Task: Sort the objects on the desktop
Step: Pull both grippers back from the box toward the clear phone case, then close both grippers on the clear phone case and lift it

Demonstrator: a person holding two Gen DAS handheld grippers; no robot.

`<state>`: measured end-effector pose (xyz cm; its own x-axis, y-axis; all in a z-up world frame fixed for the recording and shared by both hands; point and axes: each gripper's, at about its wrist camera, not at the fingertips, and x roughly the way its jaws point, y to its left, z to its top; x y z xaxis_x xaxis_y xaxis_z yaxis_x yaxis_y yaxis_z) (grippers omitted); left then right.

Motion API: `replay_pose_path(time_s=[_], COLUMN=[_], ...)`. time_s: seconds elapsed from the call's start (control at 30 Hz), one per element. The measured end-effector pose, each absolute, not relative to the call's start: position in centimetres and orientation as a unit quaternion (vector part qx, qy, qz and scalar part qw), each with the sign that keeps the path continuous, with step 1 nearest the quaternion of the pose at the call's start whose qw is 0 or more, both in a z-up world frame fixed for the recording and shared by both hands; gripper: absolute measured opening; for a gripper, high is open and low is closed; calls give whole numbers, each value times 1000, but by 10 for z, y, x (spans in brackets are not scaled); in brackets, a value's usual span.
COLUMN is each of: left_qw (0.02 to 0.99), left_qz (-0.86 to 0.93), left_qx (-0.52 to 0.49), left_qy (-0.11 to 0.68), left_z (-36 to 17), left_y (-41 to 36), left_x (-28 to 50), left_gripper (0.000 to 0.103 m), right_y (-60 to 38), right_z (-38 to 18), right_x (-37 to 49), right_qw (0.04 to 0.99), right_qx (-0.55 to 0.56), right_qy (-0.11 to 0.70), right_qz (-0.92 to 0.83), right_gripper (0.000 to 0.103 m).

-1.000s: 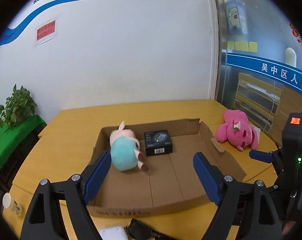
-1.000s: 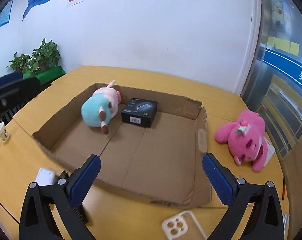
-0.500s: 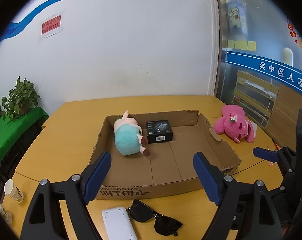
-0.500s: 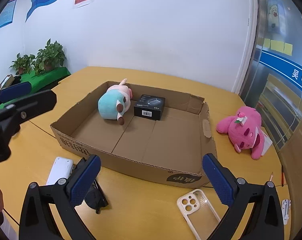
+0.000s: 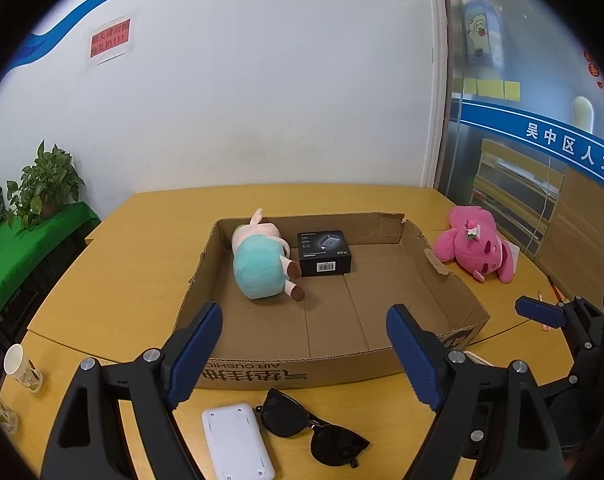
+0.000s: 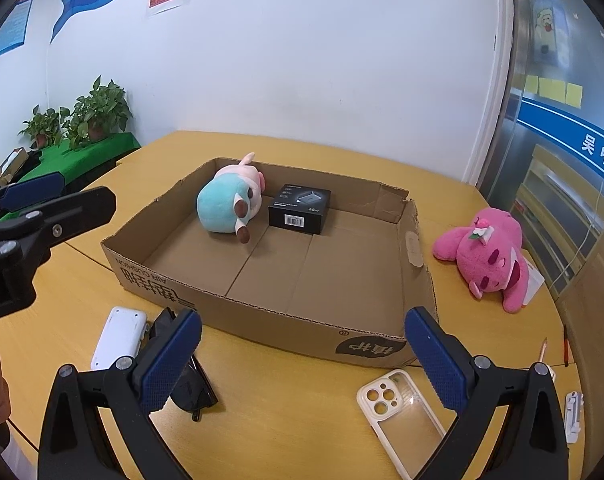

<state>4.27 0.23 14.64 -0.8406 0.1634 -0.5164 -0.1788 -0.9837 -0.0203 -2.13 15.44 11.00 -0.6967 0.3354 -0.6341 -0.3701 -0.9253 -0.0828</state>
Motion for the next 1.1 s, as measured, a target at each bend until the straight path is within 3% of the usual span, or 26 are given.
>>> replay_pose_path(time_s=[0.4, 0.77, 1.1], left_qw=[156, 215, 227], left_qz=[936, 878, 861], left_qx=[-315, -425, -453], left_qy=[0, -38, -46], left_z=[108, 26, 4], left_y=[18, 69, 82], left_x=[46, 51, 51], left_gripper=[84, 83, 83], right_y=[186, 306, 247], right_z=[89, -41, -52], right_x=[22, 89, 77], right_qw=[151, 131, 52], right_qx=[-347, -482, -483], right_qy=[47, 131, 107], right_qz=[924, 857, 868], right_gripper=[103, 103, 103])
